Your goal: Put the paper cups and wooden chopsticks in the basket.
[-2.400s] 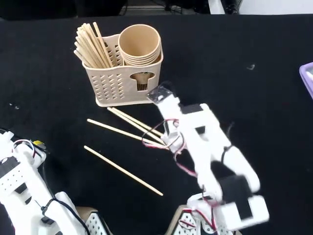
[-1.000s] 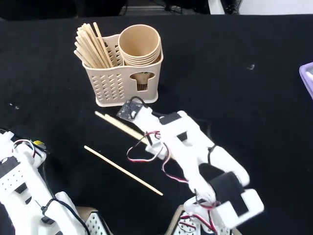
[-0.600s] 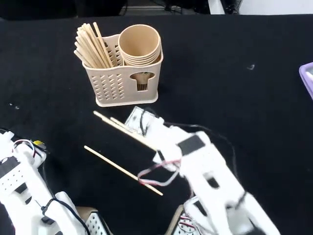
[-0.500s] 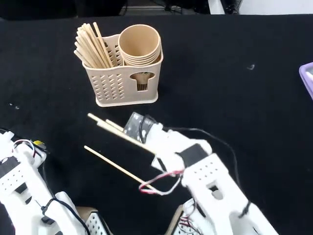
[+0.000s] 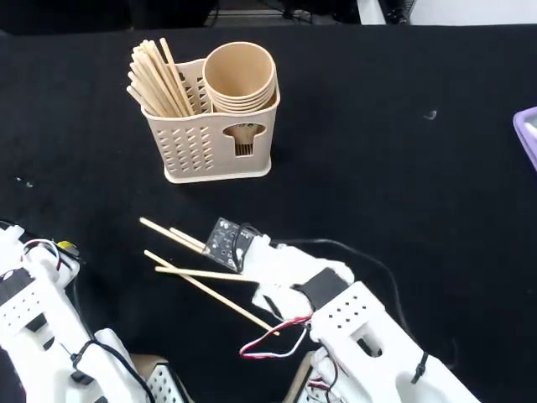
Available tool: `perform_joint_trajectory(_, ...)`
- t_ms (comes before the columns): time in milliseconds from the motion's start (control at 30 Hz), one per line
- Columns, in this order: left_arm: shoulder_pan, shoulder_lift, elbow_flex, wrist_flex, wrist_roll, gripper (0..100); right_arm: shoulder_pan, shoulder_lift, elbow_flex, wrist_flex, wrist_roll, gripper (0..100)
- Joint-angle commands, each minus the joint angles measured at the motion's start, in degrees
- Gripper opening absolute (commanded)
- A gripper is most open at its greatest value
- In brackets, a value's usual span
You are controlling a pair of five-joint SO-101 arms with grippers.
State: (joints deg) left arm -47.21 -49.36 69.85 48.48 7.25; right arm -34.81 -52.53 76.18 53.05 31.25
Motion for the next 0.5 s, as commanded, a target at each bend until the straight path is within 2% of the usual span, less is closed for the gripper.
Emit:
perform_joint_trajectory(0, 0.40, -0.70, -2.86, -0.62, 0.09, 26, 3.96, -1.45, 0.22, -0.79, 3.16, 1.5)
perform_joint_trajectory(67, 0.40, -0.70, -2.86, -0.62, 0.09, 26, 5.10, -1.45, 0.31, 0.26, 3.78, 3.6)
perform_joint_trajectory(267, 0.40, -0.70, -2.86, -0.62, 0.09, 26, 2.73, -1.45, -6.90, 8.18, 2.64, 19.4)
perform_joint_trajectory(467, 0.40, -0.70, -2.95, -0.70, 0.09, 26, 1.85, 3.56, -17.19, 7.12, -5.80, 20.4)
